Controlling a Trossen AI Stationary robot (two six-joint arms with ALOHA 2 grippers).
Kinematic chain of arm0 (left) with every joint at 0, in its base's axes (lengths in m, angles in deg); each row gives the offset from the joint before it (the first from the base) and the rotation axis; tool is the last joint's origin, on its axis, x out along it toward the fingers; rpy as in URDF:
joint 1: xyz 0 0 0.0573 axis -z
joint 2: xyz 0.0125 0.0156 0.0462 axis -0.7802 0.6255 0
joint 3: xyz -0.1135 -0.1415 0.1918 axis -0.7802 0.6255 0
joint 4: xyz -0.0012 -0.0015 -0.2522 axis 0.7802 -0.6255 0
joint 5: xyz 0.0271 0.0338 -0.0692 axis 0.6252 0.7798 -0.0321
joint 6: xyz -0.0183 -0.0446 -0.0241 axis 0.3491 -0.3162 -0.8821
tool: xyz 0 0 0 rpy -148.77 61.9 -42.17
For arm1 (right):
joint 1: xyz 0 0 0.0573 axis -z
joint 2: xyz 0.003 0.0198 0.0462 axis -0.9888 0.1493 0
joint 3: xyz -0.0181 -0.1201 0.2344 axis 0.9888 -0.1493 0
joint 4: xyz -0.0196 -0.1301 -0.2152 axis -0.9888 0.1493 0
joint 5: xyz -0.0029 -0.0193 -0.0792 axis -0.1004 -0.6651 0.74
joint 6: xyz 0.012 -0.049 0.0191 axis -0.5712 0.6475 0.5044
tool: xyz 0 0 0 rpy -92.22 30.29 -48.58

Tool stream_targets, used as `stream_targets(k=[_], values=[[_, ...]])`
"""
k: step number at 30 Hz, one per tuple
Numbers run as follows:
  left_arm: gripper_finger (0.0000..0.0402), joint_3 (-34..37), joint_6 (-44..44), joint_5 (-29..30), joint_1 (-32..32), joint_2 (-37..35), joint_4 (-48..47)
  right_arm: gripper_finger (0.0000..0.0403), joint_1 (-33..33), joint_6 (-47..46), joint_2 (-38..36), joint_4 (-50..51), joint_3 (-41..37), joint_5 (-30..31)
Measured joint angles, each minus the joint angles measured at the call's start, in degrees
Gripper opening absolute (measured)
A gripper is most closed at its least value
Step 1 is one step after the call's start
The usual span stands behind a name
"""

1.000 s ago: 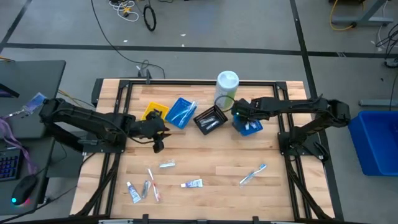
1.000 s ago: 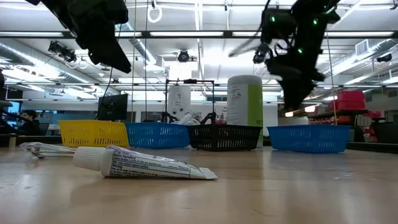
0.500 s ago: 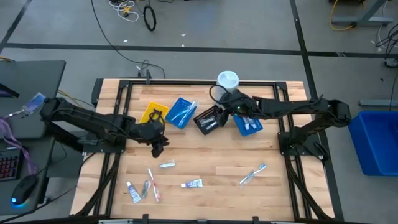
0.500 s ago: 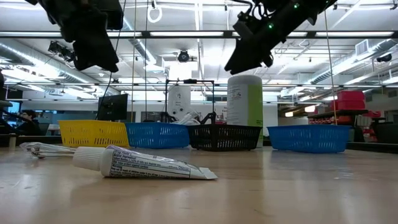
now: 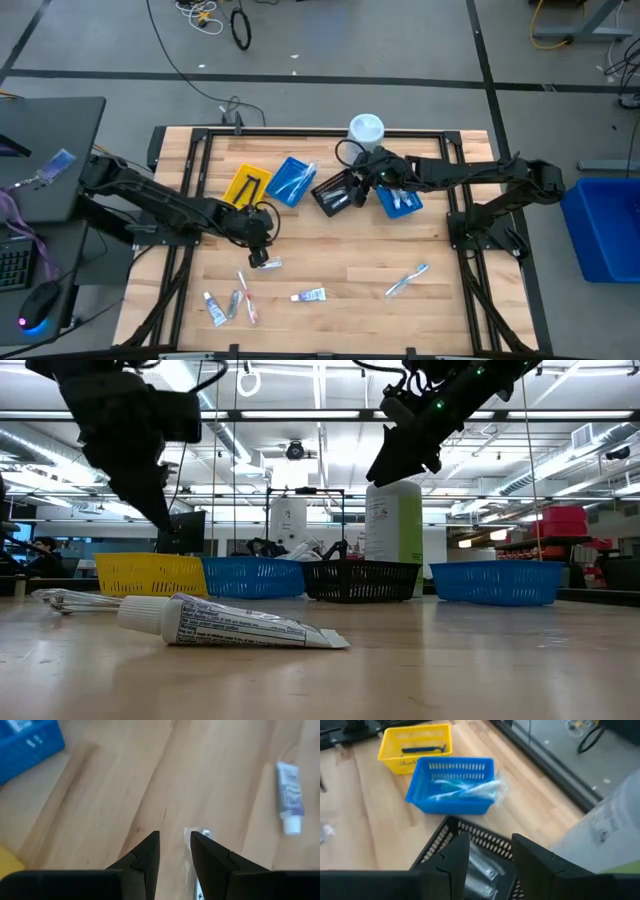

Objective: Pick & Place Travel size toiletries
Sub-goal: Put the orange toothbrush into the left blue basket

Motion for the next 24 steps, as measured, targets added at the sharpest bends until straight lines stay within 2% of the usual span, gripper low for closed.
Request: stream_targets(k=[6, 18, 24], values=[[0.0116, 0.0, -0.4, 0.3, 0.0, 2.8, 0.7, 0.0152, 0.0, -0.5, 0.0, 3.5, 0.0, -4.7], [0.0143, 0.0, -0.8, 4.8, -0.1, 2.8, 0.8, 0.0151, 0.0, -0.6, 0.0, 4.4, 0.0, -4.8], [0.0158, 0.0, -1.1, 5.0, -0.1, 2.8, 0.9, 0.0149, 0.0, -0.6, 0.0, 4.7, 0.0, -4.8]])
